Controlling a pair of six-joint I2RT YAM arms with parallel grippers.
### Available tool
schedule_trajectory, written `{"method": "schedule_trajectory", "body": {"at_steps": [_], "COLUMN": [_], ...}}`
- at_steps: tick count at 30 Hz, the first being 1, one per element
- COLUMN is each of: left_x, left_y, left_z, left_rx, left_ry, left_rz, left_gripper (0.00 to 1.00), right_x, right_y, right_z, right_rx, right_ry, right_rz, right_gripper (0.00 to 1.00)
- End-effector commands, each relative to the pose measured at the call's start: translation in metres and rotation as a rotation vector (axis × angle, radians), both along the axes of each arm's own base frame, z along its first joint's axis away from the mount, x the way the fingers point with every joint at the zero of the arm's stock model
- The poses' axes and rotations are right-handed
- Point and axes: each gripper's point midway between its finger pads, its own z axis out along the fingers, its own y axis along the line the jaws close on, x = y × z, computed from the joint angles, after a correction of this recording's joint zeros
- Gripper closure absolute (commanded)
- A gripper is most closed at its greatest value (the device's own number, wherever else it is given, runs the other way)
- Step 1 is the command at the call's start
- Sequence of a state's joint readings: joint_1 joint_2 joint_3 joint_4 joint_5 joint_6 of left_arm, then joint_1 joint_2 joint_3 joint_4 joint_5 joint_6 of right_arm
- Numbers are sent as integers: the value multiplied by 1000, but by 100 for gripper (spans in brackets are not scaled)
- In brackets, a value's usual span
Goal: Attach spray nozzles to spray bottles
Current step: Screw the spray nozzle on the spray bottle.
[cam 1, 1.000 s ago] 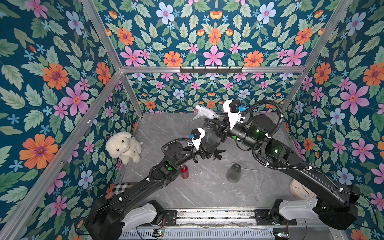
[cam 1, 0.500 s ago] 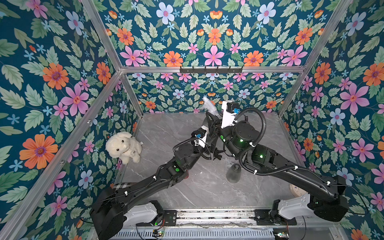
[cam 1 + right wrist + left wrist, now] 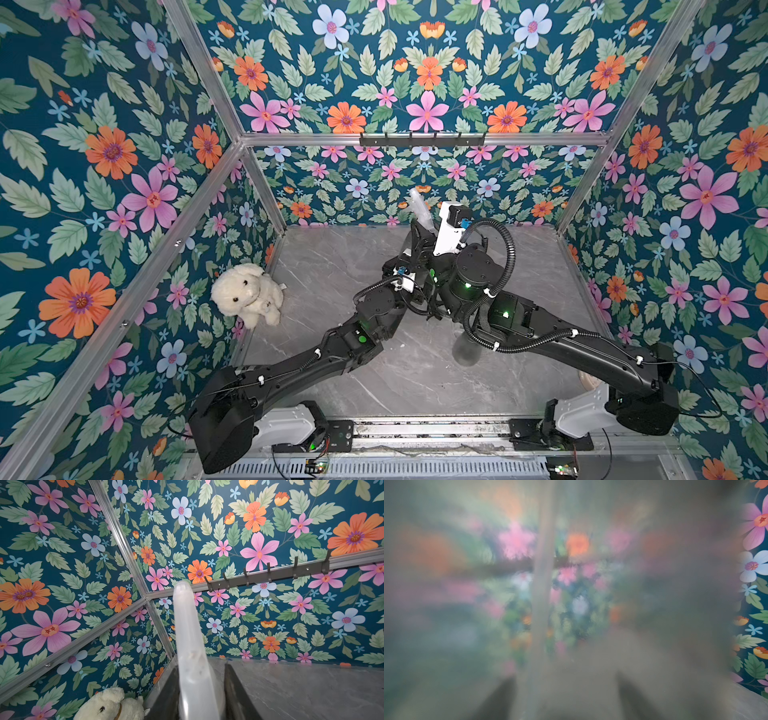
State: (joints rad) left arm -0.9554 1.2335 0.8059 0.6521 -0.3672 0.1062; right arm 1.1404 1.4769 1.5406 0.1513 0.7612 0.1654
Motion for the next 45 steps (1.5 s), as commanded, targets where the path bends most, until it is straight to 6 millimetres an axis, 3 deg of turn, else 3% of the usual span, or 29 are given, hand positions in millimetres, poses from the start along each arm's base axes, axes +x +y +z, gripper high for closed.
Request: {"method": "schedule_trajectory", "body": {"at_steps": [1, 19, 26, 32, 45], "left_x": [-11, -11, -11, -10, -8], "left_y": [-17, -19, -18, -17, -12], "left_z": [12, 8, 7, 7, 9], "left_rx": [59, 73, 74, 74, 26], "left_ry": [-79, -67, -67, -69, -65], "left_rz": [-97, -102, -101, -101, -119], "left_gripper": [100, 100, 100, 100, 100], "right_x": [-37, -37, -47, -68, -116], "right_y": [58, 49, 42, 24, 1], "right_z": [-47, -33, -32, -19, 8], "right_rx": [-184, -171, -166, -129, -66], "right_ry": [76, 31, 32, 10, -18], "right_rz": [334, 308, 336, 408, 626], "right_gripper": [73, 58, 47, 42, 42]}}
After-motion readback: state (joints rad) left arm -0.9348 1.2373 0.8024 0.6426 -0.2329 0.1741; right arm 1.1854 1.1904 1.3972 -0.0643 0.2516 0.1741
